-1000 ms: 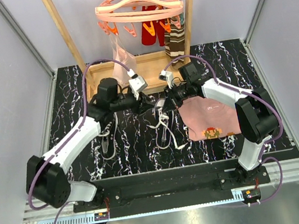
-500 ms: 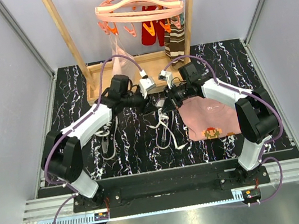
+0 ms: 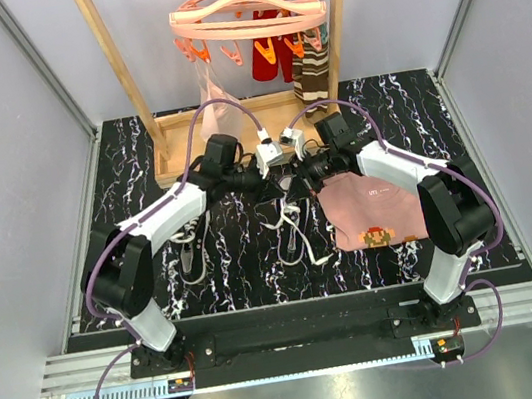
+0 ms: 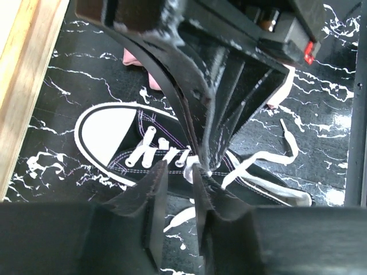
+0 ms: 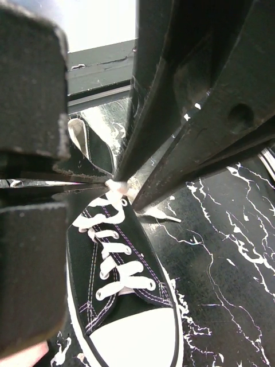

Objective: Tie the shoes

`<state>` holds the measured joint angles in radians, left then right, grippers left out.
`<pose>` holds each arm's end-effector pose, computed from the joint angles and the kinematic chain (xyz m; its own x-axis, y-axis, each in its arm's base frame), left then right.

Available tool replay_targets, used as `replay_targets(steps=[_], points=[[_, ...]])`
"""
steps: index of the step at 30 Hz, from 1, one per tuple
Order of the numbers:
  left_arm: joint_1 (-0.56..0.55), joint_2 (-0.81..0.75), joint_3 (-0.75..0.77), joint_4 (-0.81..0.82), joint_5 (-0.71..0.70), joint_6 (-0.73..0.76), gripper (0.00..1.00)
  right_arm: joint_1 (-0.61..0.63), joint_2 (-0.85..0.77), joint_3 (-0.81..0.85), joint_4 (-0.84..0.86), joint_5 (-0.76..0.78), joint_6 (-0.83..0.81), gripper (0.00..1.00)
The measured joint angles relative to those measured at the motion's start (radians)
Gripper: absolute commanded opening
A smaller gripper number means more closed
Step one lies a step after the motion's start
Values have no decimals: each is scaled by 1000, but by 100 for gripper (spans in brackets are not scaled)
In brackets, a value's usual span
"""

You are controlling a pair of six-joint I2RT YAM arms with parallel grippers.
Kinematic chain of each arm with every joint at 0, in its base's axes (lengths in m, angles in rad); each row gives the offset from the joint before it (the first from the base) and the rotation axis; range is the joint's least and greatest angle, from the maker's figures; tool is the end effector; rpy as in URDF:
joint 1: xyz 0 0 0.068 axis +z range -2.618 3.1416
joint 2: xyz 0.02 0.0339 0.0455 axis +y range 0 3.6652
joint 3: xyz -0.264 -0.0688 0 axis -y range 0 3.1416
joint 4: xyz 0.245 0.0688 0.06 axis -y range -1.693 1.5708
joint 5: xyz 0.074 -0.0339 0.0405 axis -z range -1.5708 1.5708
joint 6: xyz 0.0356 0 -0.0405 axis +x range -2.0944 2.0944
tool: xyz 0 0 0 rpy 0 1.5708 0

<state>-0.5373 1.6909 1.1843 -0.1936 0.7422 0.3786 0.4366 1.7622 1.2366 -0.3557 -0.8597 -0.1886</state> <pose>0.3069 -0.2109 0.2446 -0.2108 0.4427 -0.8715 0.9677 0.2206 -0.1220 0.3276 0.1826 0.2266 -0.5532 -0.3932 -0.7345 -0.8312 0.3196 0.4549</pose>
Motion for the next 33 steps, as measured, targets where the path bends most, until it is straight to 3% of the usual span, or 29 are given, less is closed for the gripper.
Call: replay_targets(steps=[2, 5, 6, 8, 9, 10, 13, 18, 26, 33], points=[[0, 6, 7, 0, 8, 6, 3, 1, 0, 0, 0, 0, -2, 0], [0, 13, 14, 0, 24, 10, 0, 2, 0, 0, 0, 1, -2, 16], [0, 13, 14, -1, 28, 8, 0, 2, -1, 0, 0, 2, -3, 26], [0, 13, 14, 3, 35, 0, 0, 2, -5, -2, -1, 4, 4, 36], [2, 13, 14, 8, 38, -11, 0, 2, -12, -8, 0, 7, 4, 53], [2, 13, 11, 16, 39, -21, 0, 2, -24, -17, 0, 11, 5, 60], [5, 12, -8, 42, 41, -53, 0, 3, -79, -55, -5, 41, 19, 54], [14, 10, -48, 76, 40, -101, 0, 3, -160, -111, -5, 84, 40, 52], [44, -3, -66, 122, 36, -195, 0, 23, -167, -175, 18, 105, 91, 42], [53, -3, -68, 138, 33, -230, 0, 95, -167, -248, 80, 173, 117, 43]])
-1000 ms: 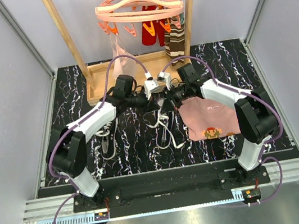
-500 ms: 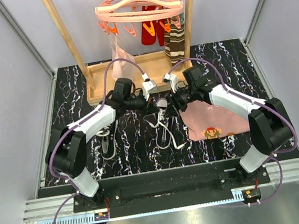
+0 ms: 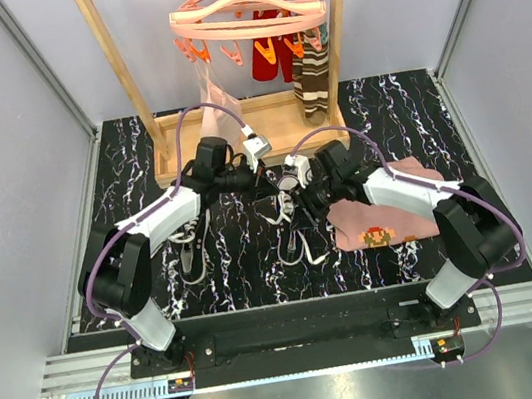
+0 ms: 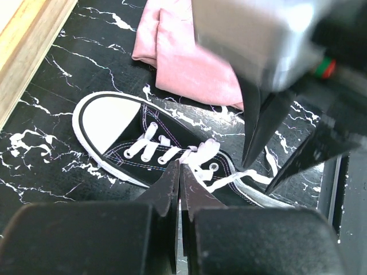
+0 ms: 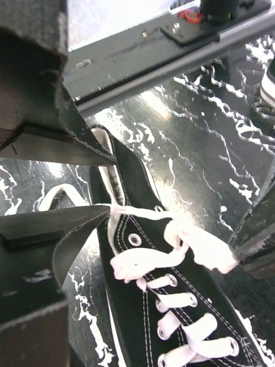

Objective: Tie the shoes

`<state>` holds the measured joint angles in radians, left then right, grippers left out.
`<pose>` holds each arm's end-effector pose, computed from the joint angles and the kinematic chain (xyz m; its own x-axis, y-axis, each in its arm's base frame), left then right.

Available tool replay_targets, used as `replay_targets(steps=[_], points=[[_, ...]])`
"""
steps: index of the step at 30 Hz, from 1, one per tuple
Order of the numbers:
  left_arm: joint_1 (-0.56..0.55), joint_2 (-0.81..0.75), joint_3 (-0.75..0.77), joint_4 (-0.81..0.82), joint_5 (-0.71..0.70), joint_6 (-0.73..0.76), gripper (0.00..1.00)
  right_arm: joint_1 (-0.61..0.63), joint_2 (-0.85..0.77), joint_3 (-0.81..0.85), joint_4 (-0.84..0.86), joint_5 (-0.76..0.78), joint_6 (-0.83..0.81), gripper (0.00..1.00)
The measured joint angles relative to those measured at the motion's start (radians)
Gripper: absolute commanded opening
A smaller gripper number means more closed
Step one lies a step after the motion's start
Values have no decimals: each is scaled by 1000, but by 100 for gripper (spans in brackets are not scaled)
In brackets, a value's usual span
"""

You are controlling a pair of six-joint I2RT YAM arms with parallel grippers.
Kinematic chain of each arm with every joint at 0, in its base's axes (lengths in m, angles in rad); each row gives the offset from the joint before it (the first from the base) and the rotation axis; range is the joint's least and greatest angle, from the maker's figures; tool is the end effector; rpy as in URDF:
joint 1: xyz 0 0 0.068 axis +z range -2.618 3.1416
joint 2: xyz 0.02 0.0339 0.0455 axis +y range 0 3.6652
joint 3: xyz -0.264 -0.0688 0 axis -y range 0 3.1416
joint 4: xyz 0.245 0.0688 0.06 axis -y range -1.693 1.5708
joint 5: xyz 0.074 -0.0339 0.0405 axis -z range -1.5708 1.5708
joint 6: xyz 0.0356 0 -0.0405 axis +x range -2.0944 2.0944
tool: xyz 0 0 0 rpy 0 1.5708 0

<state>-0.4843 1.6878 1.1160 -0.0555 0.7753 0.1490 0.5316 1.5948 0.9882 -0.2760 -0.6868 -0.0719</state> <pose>0.3157 -0.1942 0.2352 -0.3899 0.3249 -0.8616 0.9019 0.3236 -0.2861 0.2698 0.1849 0.2086 -0.6110 -0.4237 -0.6687 -0.7851 0.4331 0.4429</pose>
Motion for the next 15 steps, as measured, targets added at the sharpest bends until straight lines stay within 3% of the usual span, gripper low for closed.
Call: replay_targets(steps=[9, 15], points=[[0, 0, 0, 2, 0, -1, 0, 28, 4, -23, 72, 105, 30, 43], [0, 0, 0, 2, 0, -1, 0, 42, 10, -28, 87, 144, 38, 37]])
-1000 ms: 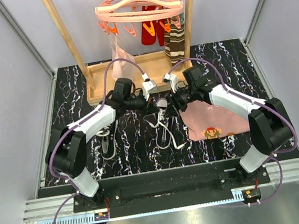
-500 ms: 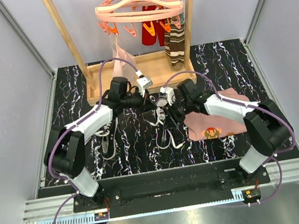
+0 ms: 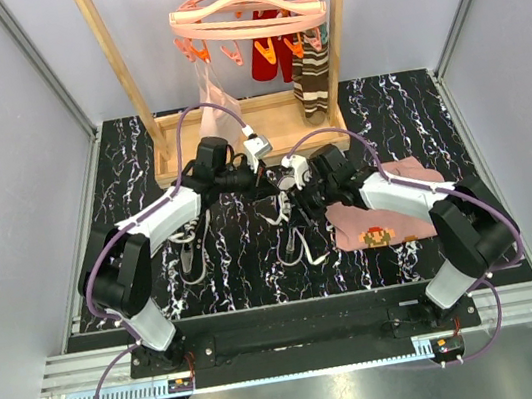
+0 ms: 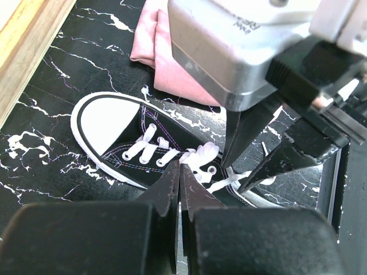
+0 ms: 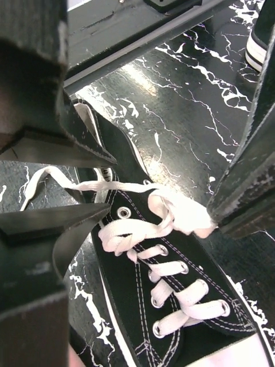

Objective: Tie the shoes

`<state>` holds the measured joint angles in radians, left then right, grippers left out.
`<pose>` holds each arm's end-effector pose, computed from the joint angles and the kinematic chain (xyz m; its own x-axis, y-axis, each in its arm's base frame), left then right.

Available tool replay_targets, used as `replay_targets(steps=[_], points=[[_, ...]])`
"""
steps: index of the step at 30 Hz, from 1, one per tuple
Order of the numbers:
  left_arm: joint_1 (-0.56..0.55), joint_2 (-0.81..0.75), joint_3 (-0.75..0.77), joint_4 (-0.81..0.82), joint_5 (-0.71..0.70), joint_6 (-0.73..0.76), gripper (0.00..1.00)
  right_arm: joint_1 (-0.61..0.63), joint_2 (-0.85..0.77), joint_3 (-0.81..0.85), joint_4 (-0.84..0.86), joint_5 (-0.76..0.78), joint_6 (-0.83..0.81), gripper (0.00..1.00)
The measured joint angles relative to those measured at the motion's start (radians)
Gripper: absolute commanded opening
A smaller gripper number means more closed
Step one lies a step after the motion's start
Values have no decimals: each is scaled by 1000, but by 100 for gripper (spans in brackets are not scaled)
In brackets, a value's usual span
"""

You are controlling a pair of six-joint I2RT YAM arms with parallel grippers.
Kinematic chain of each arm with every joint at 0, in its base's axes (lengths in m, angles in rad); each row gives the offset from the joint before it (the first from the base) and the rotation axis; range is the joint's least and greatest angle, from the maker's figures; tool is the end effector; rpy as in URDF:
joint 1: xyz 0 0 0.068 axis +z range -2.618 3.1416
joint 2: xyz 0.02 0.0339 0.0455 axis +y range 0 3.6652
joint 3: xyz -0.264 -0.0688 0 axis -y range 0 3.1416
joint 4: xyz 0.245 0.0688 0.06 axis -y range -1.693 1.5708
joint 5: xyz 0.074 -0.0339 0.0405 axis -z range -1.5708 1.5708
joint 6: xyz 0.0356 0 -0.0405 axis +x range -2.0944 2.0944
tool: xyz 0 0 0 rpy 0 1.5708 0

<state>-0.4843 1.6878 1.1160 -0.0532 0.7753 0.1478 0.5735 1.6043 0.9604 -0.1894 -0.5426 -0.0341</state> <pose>0.3158 -0.1943 0.2354 -0.3892 0.3236 -0.8624 0.9020 0.3237 -0.2856 0.2681 0.1951 0.2009 -0.5956 -0.4195 -0.6851 -0.7771 0.5170 0.3590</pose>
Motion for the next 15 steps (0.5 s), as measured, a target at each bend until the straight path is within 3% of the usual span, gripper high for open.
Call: replay_targets(steps=[1, 8, 15], points=[[0, 0, 0, 0, 0, 0, 0, 3, 1, 0, 3, 4, 2, 36], [0, 0, 0, 0, 0, -1, 0, 18, 2, -17, 17, 32, -1, 0], [6, -26, -35, 2, -2, -31, 0, 19, -34, -46, 14, 68, -1, 0]])
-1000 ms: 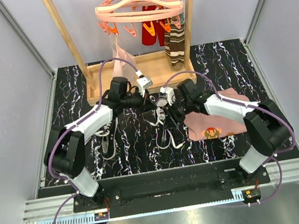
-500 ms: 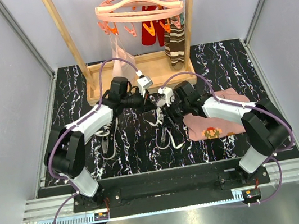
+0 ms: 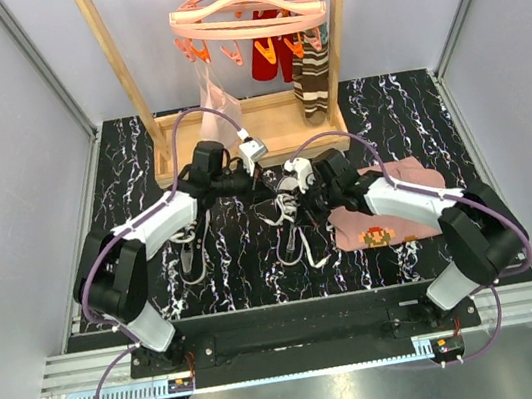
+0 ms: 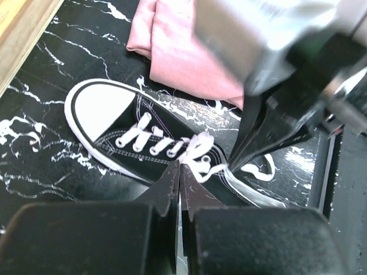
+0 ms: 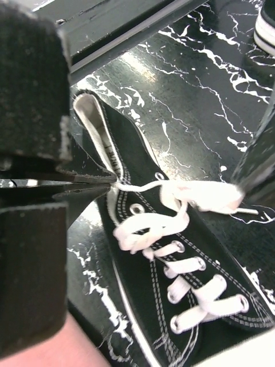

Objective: Tie the shoes

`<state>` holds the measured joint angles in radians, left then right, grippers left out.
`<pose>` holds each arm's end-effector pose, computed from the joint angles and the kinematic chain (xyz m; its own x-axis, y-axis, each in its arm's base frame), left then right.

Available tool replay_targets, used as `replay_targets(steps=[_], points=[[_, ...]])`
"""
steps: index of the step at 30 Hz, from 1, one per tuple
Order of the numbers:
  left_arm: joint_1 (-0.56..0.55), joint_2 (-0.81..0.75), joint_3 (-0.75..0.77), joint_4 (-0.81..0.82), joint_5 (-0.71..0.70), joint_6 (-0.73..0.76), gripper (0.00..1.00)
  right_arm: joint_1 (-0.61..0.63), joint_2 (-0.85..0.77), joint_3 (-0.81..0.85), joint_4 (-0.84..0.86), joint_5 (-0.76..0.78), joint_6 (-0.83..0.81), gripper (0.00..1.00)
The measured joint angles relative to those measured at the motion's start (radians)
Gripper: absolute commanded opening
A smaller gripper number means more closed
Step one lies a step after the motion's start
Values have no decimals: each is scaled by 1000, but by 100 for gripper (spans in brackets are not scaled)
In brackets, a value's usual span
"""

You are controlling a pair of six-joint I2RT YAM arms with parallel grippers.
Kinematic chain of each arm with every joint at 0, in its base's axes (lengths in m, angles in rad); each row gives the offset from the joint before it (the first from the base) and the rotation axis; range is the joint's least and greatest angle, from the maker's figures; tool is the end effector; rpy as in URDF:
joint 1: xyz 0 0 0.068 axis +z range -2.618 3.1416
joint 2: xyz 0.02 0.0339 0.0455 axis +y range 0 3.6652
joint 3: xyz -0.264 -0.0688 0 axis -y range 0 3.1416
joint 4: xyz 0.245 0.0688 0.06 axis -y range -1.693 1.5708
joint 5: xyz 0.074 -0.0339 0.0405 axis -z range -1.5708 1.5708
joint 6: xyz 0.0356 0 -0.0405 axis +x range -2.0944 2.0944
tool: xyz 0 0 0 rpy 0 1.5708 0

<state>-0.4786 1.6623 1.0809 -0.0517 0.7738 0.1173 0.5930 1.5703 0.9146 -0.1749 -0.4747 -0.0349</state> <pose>0.3099 -0.1888 0.2331 -0.4245 0.3145 -0.8490 0.8853 0.3410 -0.3163 0.2579 0.1934 0.1977 -0.5856 -0.4321 -0.6858 -0.7736 0.5506 0.3137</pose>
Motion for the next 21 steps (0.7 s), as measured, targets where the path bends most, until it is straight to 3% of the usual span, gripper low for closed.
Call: replay_targets(steps=[12, 14, 16, 18, 21], points=[[43, -149, -140, -8, -44, -82, 2, 0, -67, -20, -34, 52, 0, 0], [43, -158, -173, -9, -48, -92, 15, 0, -66, -20, -34, 52, 0, 0], [44, -160, -195, -7, -47, -101, 35, 0, -64, -20, -34, 47, 0, 0], [44, -160, -197, -1, -43, -111, 45, 0, -58, -20, -34, 43, 0, 0], [41, -158, -183, 10, -38, -124, 53, 0, -45, -20, -34, 38, 0, 0]])
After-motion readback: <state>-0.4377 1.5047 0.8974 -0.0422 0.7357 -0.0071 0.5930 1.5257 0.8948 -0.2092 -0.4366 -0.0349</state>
